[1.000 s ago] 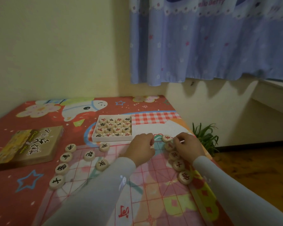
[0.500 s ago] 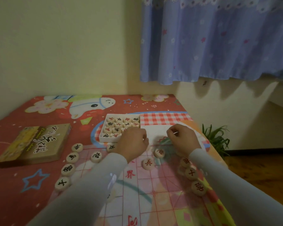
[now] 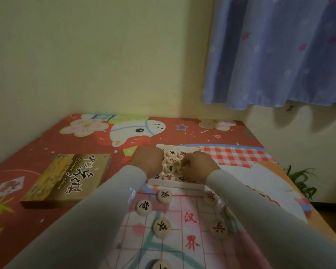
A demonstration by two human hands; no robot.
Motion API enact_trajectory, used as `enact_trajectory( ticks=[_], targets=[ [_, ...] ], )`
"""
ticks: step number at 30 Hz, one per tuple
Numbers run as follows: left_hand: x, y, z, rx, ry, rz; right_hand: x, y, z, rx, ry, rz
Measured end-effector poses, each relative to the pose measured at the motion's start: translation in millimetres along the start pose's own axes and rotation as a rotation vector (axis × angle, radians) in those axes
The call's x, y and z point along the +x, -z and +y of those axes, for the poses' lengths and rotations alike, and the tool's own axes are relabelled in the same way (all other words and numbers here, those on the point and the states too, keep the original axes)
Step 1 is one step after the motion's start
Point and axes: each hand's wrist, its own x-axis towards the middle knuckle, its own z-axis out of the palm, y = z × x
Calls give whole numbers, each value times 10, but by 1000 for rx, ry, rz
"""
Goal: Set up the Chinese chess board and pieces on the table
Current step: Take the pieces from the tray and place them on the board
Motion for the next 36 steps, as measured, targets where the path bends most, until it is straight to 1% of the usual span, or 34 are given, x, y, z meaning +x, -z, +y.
enact_trajectory(
  ticks=[2,4,9,12,15,18,20,23,26,29,33,36],
  targets=[
    [68,-21,0,37,-35,-16,86,-13,-23,-26,-34,-42],
    [108,-27,-2,60,-61,-37,142,-22,-49,-31,-57,-47],
    [155,-71,83,84,-45,-48,172,-31,-87,-41,-106,-58],
    [151,-83,130,41,-25,-59,168,-30,-83,-19,-107,-20],
    [108,75,110,-51,-21,-75,161,53,-42,54,-87,49],
    [47,298,49,-125,-45,-123,135,236,28,115,-61,30],
    [-8,341,19,-121,-60,-190,106,296,86,65,-58,-22],
    [-70,247,24,-114,-58,-315,63,244,80,-134,-32,-139],
    [-28,246,47,-104,-44,-336,110,189,-4,-266,-30,-174],
    [33,263,86,-56,-21,-390,186,162,-79,-385,-48,-198],
    [100,236,156,15,-2,-417,245,82,-116,-440,-52,-194],
    [113,237,186,32,-8,-421,234,105,-105,-405,-53,-170]
  ],
)
